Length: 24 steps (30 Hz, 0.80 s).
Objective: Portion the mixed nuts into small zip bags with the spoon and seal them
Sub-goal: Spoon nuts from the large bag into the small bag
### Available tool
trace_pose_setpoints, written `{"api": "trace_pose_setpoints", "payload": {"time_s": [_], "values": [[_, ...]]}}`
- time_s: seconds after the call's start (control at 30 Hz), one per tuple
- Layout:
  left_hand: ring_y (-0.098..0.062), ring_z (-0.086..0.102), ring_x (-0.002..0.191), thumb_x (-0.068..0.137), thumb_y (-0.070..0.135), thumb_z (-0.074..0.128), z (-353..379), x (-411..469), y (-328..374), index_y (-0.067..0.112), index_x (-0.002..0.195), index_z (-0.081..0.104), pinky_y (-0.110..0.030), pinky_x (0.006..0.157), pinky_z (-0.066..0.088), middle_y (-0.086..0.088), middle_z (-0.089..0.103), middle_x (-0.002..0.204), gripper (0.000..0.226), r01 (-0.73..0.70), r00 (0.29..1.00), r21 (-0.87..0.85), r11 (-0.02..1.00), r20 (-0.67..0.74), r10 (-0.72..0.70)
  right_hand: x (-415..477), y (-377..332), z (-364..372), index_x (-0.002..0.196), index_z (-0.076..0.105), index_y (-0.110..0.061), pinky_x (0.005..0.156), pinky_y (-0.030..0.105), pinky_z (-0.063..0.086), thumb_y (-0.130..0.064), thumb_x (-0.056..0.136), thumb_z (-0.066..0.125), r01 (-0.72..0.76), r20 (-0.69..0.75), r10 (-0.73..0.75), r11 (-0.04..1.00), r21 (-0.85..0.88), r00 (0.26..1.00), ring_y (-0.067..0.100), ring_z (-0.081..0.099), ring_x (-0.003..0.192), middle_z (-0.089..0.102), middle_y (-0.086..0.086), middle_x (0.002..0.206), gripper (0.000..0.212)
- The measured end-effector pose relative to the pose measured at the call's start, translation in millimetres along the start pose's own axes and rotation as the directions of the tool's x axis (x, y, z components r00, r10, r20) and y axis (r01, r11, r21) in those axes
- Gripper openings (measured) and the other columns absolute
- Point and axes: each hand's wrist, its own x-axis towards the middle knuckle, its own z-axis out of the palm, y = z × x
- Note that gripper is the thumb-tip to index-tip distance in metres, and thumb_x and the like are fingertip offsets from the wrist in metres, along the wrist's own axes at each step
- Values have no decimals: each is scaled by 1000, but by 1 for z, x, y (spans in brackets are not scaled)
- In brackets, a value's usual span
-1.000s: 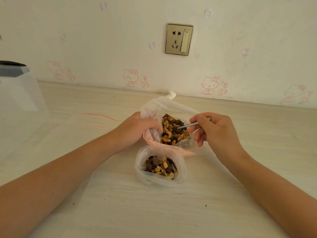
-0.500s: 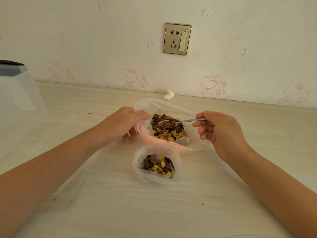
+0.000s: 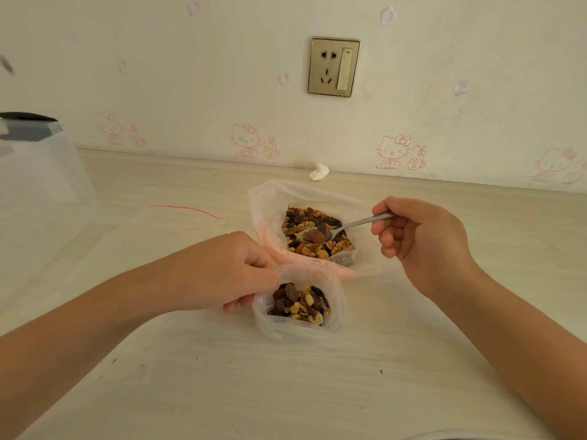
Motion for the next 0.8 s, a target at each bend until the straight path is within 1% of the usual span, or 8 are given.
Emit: {"api": "trace_pose_setpoints", "payload": {"time_s": [0.07, 0.2, 0.3, 0.4, 0.5, 0.57, 0.67, 0.8], "values": [[-11, 53, 48, 97, 25, 62, 0, -1, 1, 18, 58, 61, -13, 46, 37, 5, 61, 53, 40, 27, 1000, -5, 1000, -2, -27, -4, -1, 2, 74, 73, -5, 38, 24, 43, -10, 102, 51, 2, 28, -3, 1000, 13, 1000, 17, 51, 42, 64, 14, 61, 36], [-13, 52, 47, 97, 21, 60, -1, 1, 3, 21, 56, 60, -17, 45, 37, 4, 60, 53, 41, 55, 998, -39, 998, 5, -55, -10, -1, 6, 65, 76, -12, 38, 24, 41, -10, 102, 50, 47, 115, -46, 999, -5, 992, 17, 49, 40, 62, 14, 59, 46], [-13, 49, 45, 92, 27, 62, -3, 2, 5, 22, 54, 59, -20, 44, 37, 1, 60, 53, 39, 68, 998, -85, 994, 23, -66, -19, -1, 8, 70, 77, -11, 39, 23, 42, -10, 101, 51, 232, 233, -216, 972, -46, 948, 20, 50, 38, 64, 16, 59, 41], [-15, 48, 45, 82, 41, 58, -5, 3, 6, 20, 57, 62, -22, 45, 37, -3, 59, 55, 33, 65, 997, -140, 988, 46, -59, -31, 0, 10, 78, 75, -4, 43, 26, 44, -8, 99, 51, 487, 354, -423, 866, -113, 834, 26, 54, 42, 65, 14, 62, 32], [-17, 47, 45, 81, 41, 57, -6, 5, 2, 18, 58, 64, -24, 45, 37, -6, 58, 56, 33, 61, 997, -177, 982, 57, -52, -36, -1, 11, 82, 72, -5, 46, 26, 45, -4, 100, 49, 597, 394, -505, 788, -153, 768, 25, 55, 45, 66, 9, 64, 30], [-17, 48, 45, 81, 39, 57, -7, 6, 0, 18, 57, 64, -24, 46, 37, -6, 59, 56, 32, 58, 997, -174, 983, 59, -49, -36, -2, 11, 84, 72, -8, 47, 25, 45, -4, 100, 49, 606, 388, -513, 777, -168, 765, 25, 56, 46, 66, 10, 64, 28], [-17, 49, 45, 78, 41, 58, -9, 8, -3, 17, 57, 64, -24, 46, 38, -5, 60, 56, 33, 40, 998, -144, 989, 62, -32, -31, -6, 7, 79, 75, -13, 45, 25, 43, -7, 100, 51, 567, 263, -526, 816, -110, 809, 28, 54, 45, 65, 13, 63, 32], [-15, 52, 44, 73, 65, 55, -17, 11, -7, 18, 53, 64, -23, 44, 40, -4, 63, 54, 52, 32, 999, -133, 991, -6, -33, -21, -8, 3, 82, 74, -12, 45, 25, 44, -8, 104, 52, 545, 125, -530, 817, -188, 839, 25, 55, 46, 66, 10, 63, 31]]}}
